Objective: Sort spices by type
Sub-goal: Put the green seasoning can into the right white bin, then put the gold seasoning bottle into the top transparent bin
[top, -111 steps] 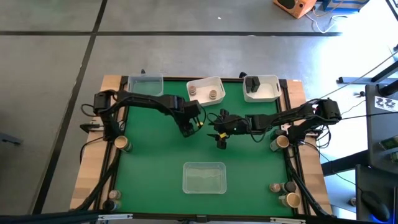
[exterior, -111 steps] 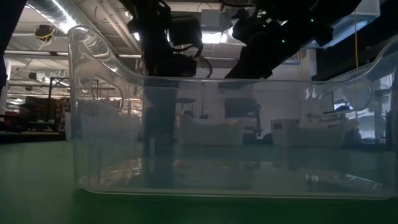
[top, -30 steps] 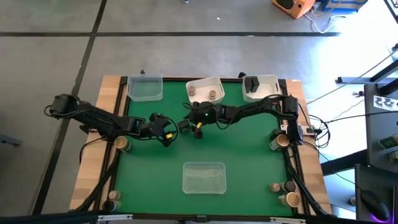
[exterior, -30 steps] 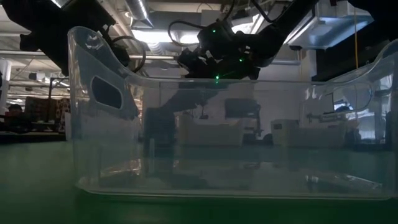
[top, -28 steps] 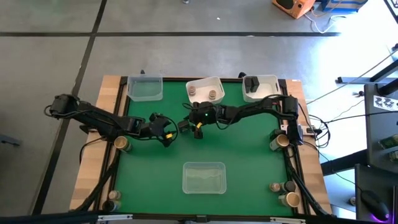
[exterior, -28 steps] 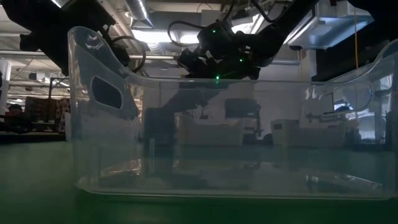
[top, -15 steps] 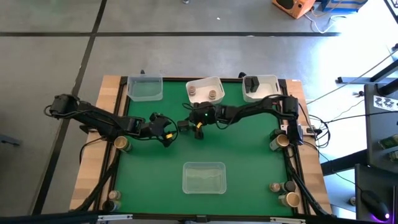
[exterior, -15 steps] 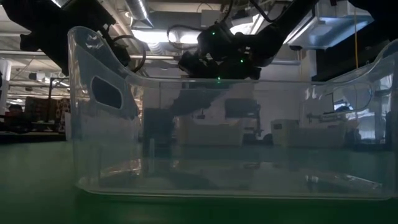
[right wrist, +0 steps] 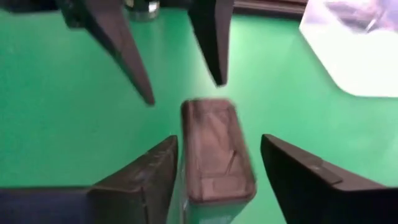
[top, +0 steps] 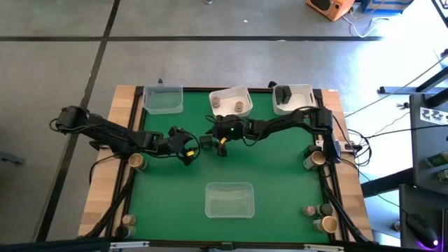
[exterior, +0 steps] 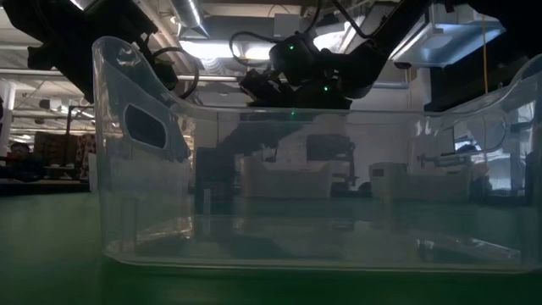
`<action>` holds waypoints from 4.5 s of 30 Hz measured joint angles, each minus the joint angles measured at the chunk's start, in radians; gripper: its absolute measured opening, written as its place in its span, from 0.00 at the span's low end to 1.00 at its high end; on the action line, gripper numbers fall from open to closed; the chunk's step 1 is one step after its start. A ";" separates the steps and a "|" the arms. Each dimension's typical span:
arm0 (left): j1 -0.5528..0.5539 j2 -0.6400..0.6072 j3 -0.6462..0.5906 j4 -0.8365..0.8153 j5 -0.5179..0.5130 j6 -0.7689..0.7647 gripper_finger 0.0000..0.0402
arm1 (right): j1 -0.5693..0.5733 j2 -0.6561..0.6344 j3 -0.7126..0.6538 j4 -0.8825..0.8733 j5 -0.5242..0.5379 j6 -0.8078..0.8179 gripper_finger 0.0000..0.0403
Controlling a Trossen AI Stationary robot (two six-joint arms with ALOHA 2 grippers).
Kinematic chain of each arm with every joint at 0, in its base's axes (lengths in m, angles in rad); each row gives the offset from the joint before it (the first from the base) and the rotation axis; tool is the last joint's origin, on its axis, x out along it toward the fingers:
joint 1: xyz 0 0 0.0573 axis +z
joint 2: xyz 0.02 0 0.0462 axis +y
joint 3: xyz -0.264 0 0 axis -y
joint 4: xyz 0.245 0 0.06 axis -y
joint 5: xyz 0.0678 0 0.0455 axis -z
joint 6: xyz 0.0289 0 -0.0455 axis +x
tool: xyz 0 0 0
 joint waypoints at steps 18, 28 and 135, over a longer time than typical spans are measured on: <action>-0.008 -0.011 0.000 -0.005 -0.003 0.024 0.62 | 0.001 -0.211 -0.022 -0.202 0.077 -0.067 0.33; -0.023 -0.013 0.000 -0.003 -0.008 -0.008 0.62 | -0.022 -0.739 -0.172 -0.531 0.584 -0.121 0.33; -0.035 -0.068 0.409 -0.074 -0.017 0.689 0.62 | -0.130 -1.077 -0.496 -0.468 0.386 0.123 0.82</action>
